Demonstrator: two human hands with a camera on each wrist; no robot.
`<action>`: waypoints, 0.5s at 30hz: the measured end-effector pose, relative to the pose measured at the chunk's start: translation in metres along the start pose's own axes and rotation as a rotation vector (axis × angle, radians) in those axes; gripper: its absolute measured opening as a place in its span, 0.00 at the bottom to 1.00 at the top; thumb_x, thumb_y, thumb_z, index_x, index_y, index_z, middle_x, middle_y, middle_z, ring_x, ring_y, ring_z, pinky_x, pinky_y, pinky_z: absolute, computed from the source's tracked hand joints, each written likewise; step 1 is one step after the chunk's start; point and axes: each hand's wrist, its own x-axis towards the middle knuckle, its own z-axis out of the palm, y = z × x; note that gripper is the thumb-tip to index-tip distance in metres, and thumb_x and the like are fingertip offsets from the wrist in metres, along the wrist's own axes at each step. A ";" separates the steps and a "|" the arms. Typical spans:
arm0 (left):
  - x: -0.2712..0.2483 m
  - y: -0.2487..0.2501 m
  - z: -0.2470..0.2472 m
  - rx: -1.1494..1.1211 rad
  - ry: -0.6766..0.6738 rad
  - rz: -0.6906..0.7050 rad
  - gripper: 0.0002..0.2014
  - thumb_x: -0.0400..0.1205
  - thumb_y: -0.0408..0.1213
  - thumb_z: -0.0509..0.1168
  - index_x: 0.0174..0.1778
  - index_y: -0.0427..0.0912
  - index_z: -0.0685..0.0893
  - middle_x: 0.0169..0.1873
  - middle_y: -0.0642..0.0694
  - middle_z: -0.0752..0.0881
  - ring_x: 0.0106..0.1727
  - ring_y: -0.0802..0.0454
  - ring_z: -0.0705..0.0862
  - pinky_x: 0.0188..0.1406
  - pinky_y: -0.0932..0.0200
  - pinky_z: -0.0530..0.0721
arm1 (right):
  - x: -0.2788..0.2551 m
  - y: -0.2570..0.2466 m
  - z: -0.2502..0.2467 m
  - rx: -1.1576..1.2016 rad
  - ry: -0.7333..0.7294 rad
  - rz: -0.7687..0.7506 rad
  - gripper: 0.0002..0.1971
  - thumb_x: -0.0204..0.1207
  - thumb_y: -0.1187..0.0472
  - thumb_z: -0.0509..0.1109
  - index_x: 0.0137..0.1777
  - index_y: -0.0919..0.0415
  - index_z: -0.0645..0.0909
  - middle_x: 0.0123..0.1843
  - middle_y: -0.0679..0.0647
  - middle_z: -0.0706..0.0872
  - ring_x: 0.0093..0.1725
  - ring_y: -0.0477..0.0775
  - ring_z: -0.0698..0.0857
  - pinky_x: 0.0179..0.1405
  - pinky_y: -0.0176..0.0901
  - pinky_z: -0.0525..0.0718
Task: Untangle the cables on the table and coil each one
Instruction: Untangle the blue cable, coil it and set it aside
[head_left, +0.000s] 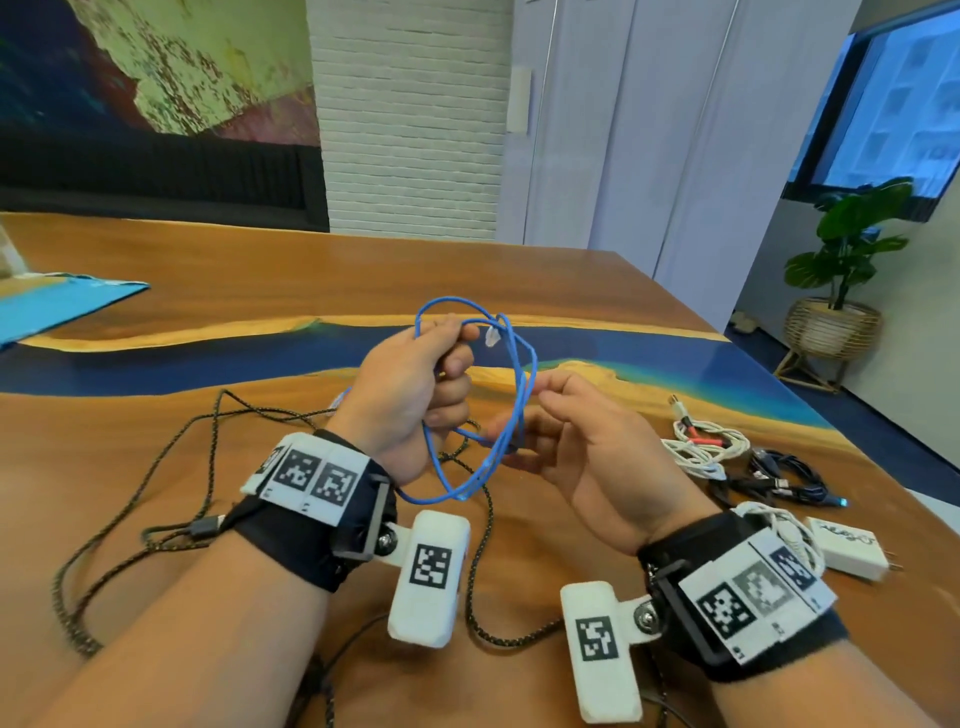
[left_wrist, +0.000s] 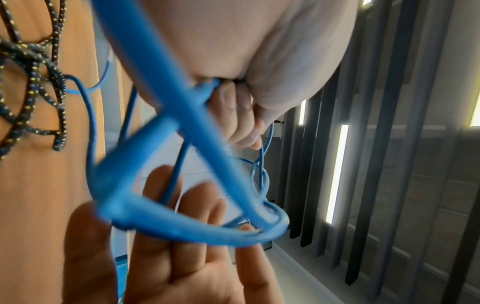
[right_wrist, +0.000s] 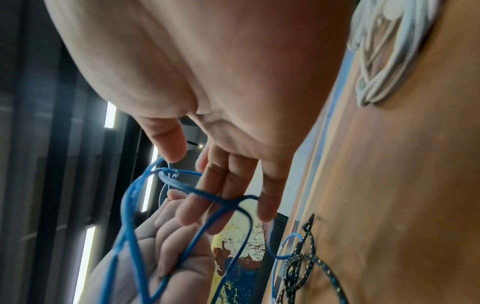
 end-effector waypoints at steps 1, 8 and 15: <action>0.000 0.001 -0.001 -0.021 -0.003 0.002 0.14 0.94 0.41 0.55 0.45 0.41 0.79 0.25 0.51 0.69 0.17 0.60 0.58 0.11 0.68 0.57 | 0.000 0.000 -0.001 -0.058 -0.003 -0.018 0.08 0.88 0.62 0.60 0.61 0.64 0.77 0.43 0.63 0.89 0.46 0.62 0.89 0.49 0.56 0.80; 0.003 0.003 -0.006 -0.003 0.058 0.016 0.14 0.94 0.41 0.55 0.45 0.40 0.79 0.24 0.51 0.69 0.17 0.60 0.58 0.10 0.68 0.57 | -0.003 -0.004 -0.009 -0.269 -0.041 -0.138 0.10 0.76 0.55 0.71 0.37 0.55 0.92 0.32 0.53 0.84 0.44 0.58 0.84 0.50 0.51 0.79; 0.015 0.018 -0.036 -0.074 0.401 0.072 0.15 0.94 0.43 0.53 0.45 0.43 0.78 0.24 0.54 0.67 0.17 0.59 0.58 0.12 0.66 0.56 | 0.007 -0.023 -0.036 0.031 0.498 -0.130 0.13 0.92 0.60 0.58 0.45 0.61 0.77 0.19 0.46 0.67 0.24 0.49 0.74 0.41 0.50 0.88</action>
